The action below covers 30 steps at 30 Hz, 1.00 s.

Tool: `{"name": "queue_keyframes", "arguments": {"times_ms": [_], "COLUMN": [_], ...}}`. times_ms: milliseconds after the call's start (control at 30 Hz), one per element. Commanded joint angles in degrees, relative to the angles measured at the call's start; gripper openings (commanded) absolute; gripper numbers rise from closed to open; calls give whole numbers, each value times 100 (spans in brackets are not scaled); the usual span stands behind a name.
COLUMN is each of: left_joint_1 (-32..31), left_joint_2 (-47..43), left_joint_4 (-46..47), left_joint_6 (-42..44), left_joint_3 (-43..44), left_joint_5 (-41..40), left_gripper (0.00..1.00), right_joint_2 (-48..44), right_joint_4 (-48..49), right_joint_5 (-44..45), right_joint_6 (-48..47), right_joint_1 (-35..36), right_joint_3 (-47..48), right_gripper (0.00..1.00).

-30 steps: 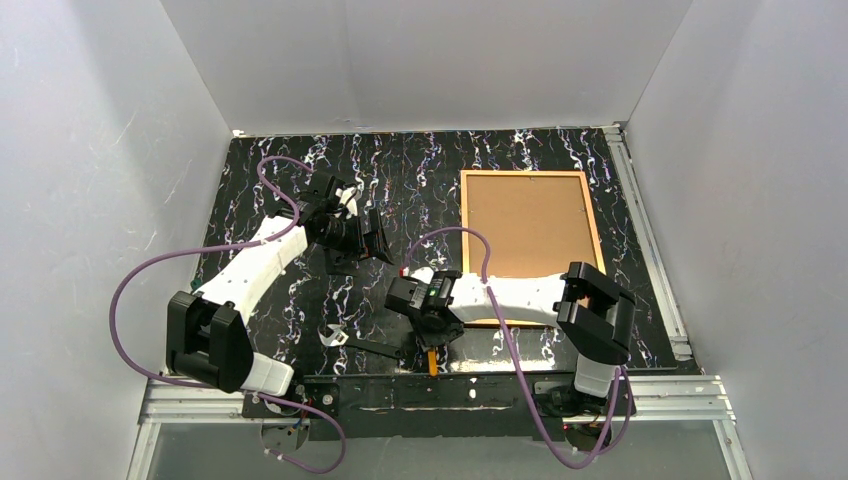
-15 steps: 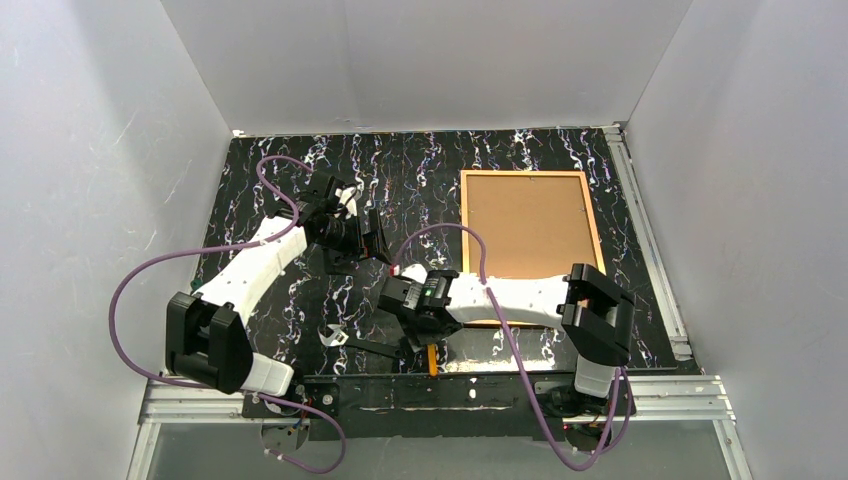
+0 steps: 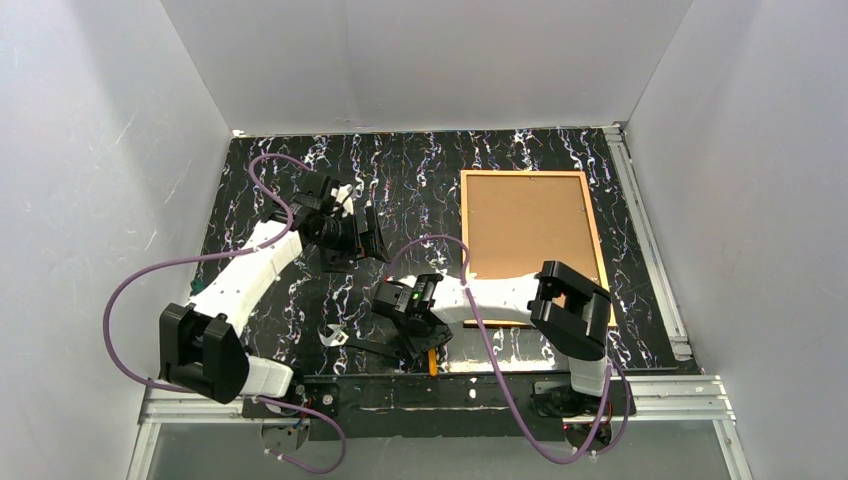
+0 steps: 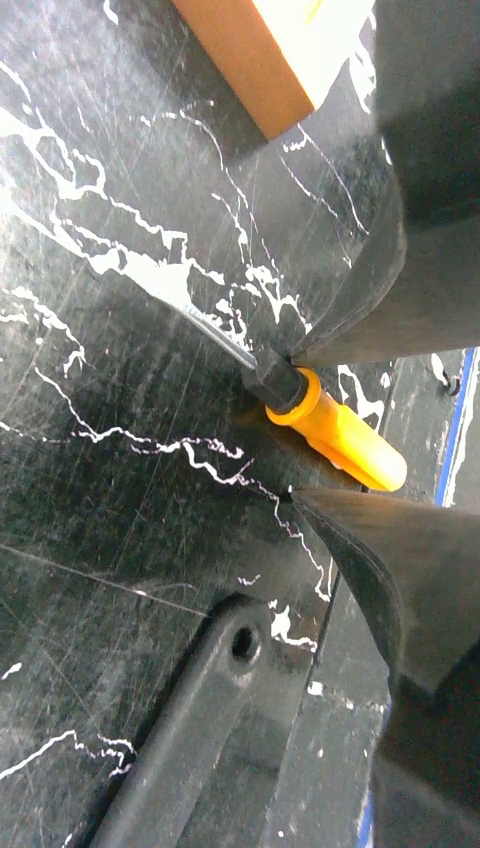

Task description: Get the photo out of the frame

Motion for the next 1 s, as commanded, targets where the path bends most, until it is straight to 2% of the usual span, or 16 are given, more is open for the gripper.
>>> {"name": "queue_keyframes", "arguments": {"times_ms": [0,167,367,533,767,967], "left_joint_1": [7,8,9,0,-1,-82], "left_joint_2": [-262,-285,-248,-106,23,247], "left_joint_4": [-499,-492,-433,-348,137,2027], "left_joint_6": [105,81,14,-130,-440,-1475], "left_joint_3": [-72,-68,-89,-115,-269,-732], "left_joint_5": [4,39,183,437,1098,2595], "left_gripper": [100,100,100,100,100,100], "right_joint_2": [-15,-18,-246,-647,-1708,-2424], "right_joint_4": [246,288,398,510,1695,3048], "right_joint_5": [-308,-354,-33,610,777,18], "right_joint_6": [-77,-96,32,183,-94,-560], "right_joint_1": [-106,-132,-140,-164,-534,-1210], "right_joint_3": [-83,-120,-286,-450,-1173,-1891], "right_gripper": [52,20,1,1,1,1]}}
